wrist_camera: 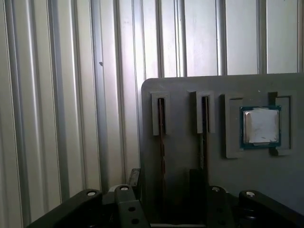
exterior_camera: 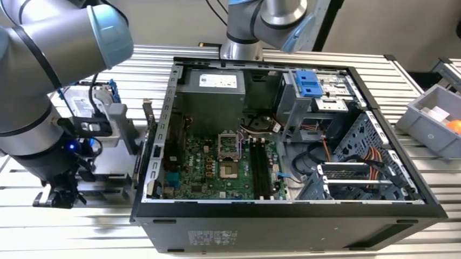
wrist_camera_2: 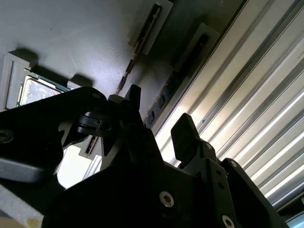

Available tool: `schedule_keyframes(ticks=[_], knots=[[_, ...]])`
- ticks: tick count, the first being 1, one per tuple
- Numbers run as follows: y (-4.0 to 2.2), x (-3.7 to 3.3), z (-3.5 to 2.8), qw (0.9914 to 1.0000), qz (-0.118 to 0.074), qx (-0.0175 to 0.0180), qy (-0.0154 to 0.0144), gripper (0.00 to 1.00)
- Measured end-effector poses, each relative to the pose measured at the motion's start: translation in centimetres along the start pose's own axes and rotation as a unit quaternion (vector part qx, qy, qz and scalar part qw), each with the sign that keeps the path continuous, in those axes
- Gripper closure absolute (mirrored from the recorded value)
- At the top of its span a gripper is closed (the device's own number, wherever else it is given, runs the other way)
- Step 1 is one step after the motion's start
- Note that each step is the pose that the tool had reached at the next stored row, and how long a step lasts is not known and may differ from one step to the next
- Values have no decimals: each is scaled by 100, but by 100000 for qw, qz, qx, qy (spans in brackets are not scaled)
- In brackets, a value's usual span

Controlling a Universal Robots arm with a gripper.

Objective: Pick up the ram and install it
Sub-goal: 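Pick up the ram and move it above insertion slot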

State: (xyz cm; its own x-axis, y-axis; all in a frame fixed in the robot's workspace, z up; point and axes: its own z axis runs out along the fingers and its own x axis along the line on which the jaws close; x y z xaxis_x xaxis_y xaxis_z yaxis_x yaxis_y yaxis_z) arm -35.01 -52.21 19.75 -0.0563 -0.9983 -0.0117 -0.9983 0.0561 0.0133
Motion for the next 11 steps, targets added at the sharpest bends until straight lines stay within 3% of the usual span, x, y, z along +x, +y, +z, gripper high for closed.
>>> schedule_keyframes(ticks=[11], knots=[[-1,1,55,100000,0,-1,28,0]])
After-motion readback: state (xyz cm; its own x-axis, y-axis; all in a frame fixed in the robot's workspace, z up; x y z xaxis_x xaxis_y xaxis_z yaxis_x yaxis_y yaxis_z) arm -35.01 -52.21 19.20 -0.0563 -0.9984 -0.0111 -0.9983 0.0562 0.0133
